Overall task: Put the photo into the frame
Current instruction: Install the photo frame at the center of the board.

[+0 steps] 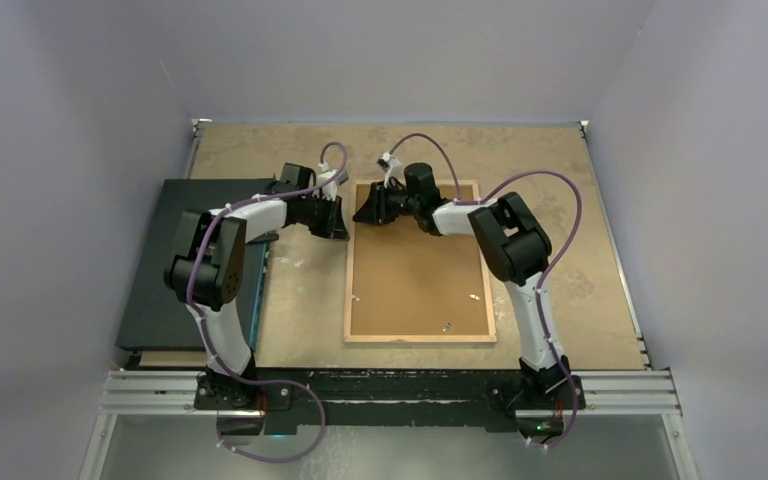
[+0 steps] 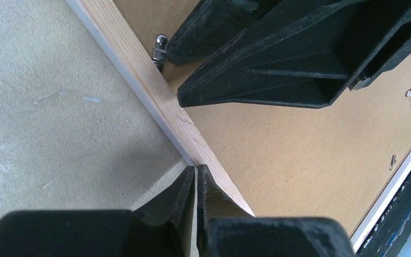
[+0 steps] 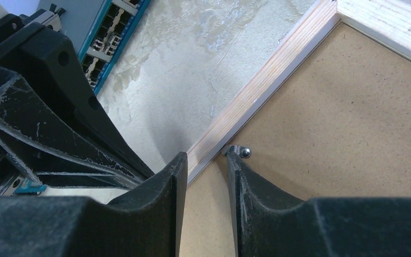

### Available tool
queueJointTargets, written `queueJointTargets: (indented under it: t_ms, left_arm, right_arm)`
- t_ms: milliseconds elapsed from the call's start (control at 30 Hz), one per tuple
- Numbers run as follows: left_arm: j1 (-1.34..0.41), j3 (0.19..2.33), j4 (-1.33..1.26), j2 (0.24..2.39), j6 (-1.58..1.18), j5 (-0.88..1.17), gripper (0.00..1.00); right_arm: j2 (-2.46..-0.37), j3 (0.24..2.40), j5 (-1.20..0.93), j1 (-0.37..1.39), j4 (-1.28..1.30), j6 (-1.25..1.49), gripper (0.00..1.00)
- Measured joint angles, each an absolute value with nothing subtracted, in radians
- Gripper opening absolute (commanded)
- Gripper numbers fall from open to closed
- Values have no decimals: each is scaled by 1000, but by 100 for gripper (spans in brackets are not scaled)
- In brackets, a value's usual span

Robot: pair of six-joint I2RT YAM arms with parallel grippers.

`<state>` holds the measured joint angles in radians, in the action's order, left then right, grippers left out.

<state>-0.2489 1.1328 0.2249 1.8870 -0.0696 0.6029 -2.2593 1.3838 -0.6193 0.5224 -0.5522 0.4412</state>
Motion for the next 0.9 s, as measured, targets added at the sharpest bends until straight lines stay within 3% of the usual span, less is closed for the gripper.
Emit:
queueJointTargets:
  t_ms: [733,800,900]
  left_arm:
    - [-249,1132,225,1885,-69,603,2]
    - [-249,1132,225,1885,-68,603,2]
    - [-249,1132,230,1881,-64,601,3]
  right_arm:
    - [-2268,1315,-533,558,-720,559,33]
    - [-2249,1285,-542,559,-726,577,37]
    - [-2197,1234,-547,559,-713,597,53]
